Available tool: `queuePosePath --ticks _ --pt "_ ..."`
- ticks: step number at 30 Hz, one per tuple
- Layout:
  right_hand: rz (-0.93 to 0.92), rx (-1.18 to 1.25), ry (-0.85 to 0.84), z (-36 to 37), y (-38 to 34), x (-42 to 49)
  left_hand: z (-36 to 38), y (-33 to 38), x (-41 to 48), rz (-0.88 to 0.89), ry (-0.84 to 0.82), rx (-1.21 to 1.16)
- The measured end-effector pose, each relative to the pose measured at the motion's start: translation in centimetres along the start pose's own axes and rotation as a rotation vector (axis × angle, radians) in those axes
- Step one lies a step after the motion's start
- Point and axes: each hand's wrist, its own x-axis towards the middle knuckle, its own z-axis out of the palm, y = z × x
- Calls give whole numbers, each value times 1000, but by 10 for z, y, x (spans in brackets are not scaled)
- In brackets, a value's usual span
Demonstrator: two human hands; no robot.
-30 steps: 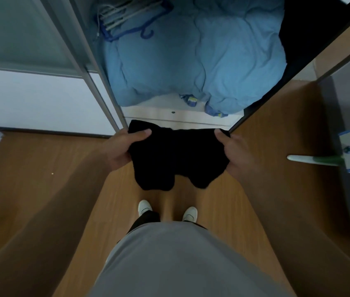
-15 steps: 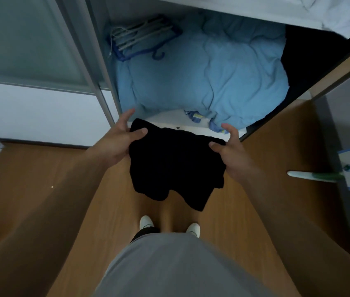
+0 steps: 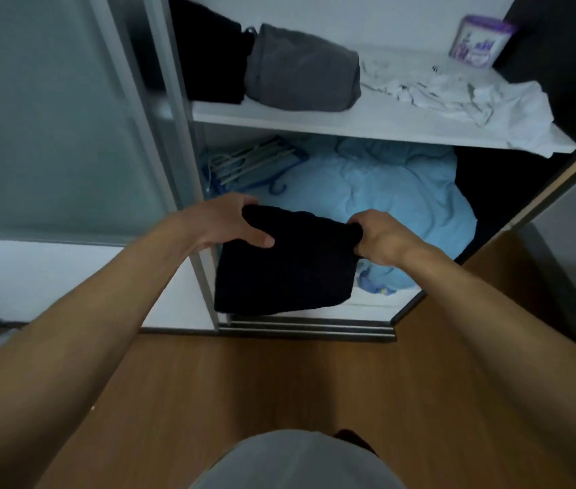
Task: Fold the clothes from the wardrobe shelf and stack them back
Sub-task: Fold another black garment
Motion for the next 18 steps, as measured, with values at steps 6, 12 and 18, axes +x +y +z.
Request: queuePosePath --ticks 6,12,18 --pt "-154 54 110 -87 12 18 -25 31 32 170 74 361" --pt "-133 844 231 -138 19 42 -81 78 55 187 412 29" --pt "-289 1198 335 -174 16 109 -132 137 89 229 603 117"
